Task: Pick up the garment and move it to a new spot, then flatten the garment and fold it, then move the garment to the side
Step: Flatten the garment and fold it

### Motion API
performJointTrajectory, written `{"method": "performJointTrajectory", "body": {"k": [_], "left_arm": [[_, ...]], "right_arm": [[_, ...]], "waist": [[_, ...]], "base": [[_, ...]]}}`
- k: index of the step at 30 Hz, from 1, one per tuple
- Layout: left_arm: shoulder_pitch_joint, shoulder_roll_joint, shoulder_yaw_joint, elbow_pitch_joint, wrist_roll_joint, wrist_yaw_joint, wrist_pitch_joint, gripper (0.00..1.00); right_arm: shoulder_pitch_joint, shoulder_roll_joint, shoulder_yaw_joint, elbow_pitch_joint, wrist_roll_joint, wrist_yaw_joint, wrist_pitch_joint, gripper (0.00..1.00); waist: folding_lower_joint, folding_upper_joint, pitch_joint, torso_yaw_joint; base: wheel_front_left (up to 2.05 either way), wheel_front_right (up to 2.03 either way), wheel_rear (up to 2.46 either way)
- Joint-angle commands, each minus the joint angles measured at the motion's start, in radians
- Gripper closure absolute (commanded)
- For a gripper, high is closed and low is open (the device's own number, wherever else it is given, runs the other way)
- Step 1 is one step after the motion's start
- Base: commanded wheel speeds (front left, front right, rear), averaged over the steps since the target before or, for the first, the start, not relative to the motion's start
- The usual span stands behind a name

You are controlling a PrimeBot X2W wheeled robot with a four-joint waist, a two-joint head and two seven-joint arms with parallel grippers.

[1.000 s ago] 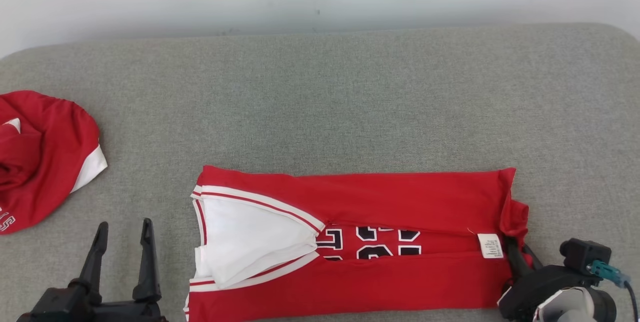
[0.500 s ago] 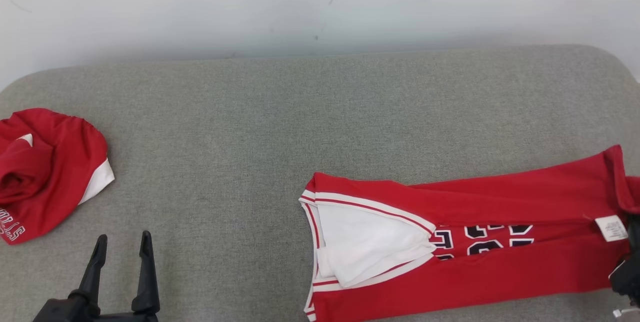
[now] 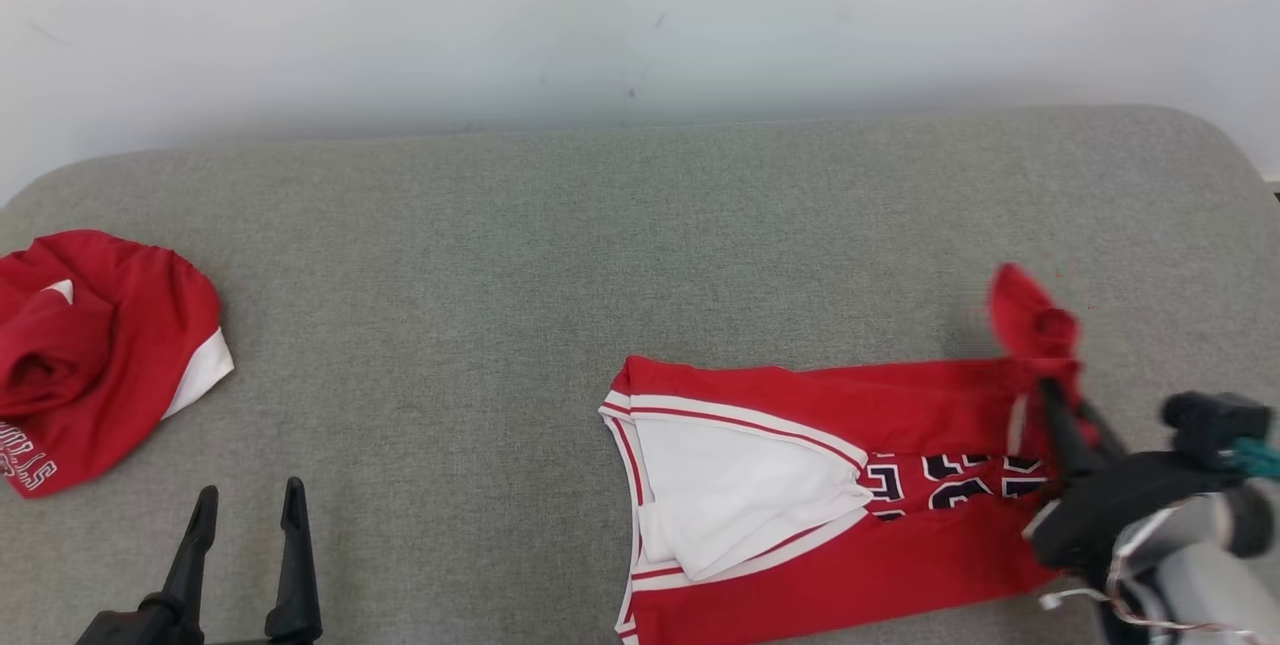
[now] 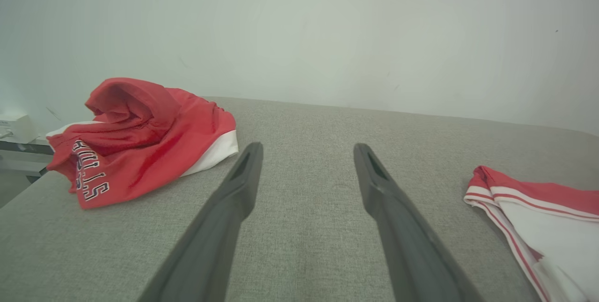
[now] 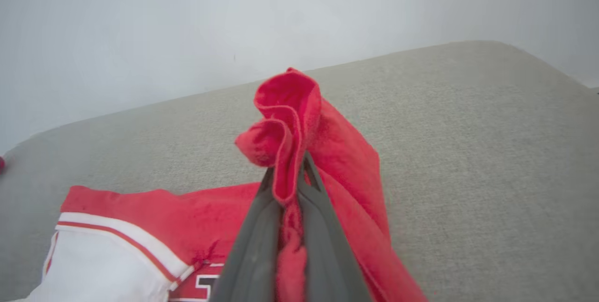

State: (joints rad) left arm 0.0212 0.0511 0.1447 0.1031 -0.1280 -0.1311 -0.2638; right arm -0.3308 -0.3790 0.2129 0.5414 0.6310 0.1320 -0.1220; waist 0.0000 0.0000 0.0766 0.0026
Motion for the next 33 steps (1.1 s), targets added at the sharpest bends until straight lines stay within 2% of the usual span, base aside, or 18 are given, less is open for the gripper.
{"method": "performJointTrajectory", "body": {"k": [1,6,12,19,26,27,28,33], "left_arm": [[0.006,-0.001,0.001,0.003,-0.01,0.002,-0.001,0.0],[0.001,-0.001,-0.011,0.011,-0.012,0.002,-0.001,0.0],[-0.012,0.0,-0.014,0.014,-0.011,0.002,-0.001,0.0],[-0.02,-0.001,-0.027,0.027,-0.018,0.002,-0.001,0.0],[-0.019,-0.001,-0.033,0.041,-0.022,0.002,-0.001,0.0],[-0.017,-0.001,-0.032,0.042,-0.023,0.002,-0.001,0.0],[-0.015,-0.001,-0.03,0.043,-0.021,0.002,-0.001,0.0],[-0.008,-0.001,-0.024,0.043,-0.013,0.002,-0.001,0.0]], "right_arm": [[0.015,0.025,0.02,-0.034,-0.008,-0.003,0.006,1.0],[0.039,0.102,0.085,-0.127,-0.016,-0.003,0.038,1.0],[0.039,0.193,0.158,-0.178,-0.039,-0.003,0.058,1.0],[0.028,0.26,0.237,-0.147,-0.05,-0.003,0.055,1.0],[0.01,0.31,0.305,-0.056,-0.033,-0.003,0.015,1.0],[0.004,0.313,0.308,-0.046,-0.042,-0.003,0.004,0.42],[0.001,0.315,0.308,-0.034,-0.043,-0.003,-0.005,0.0],[-0.023,0.294,0.281,-0.017,-0.059,-0.003,-0.064,0.0]], "waist": [[0.0,0.0,-0.001,0.004],[0.0,0.0,-0.002,0.025],[0.0,0.0,0.007,0.047],[0.0,0.0,0.012,0.069],[0.0,0.0,0.006,0.081],[0.0,0.0,0.005,0.08],[0.0,0.0,0.003,0.077],[0.0,0.0,-0.008,0.056]], "base": [[0.0,0.0,0.0],[0.0,0.0,0.0],[0.0,0.0,0.0],[0.0,0.0,0.0],[0.0,0.0,0.0],[0.0,0.0,0.0],[0.0,0.0,0.0],[0.0,0.0,0.0]]}}
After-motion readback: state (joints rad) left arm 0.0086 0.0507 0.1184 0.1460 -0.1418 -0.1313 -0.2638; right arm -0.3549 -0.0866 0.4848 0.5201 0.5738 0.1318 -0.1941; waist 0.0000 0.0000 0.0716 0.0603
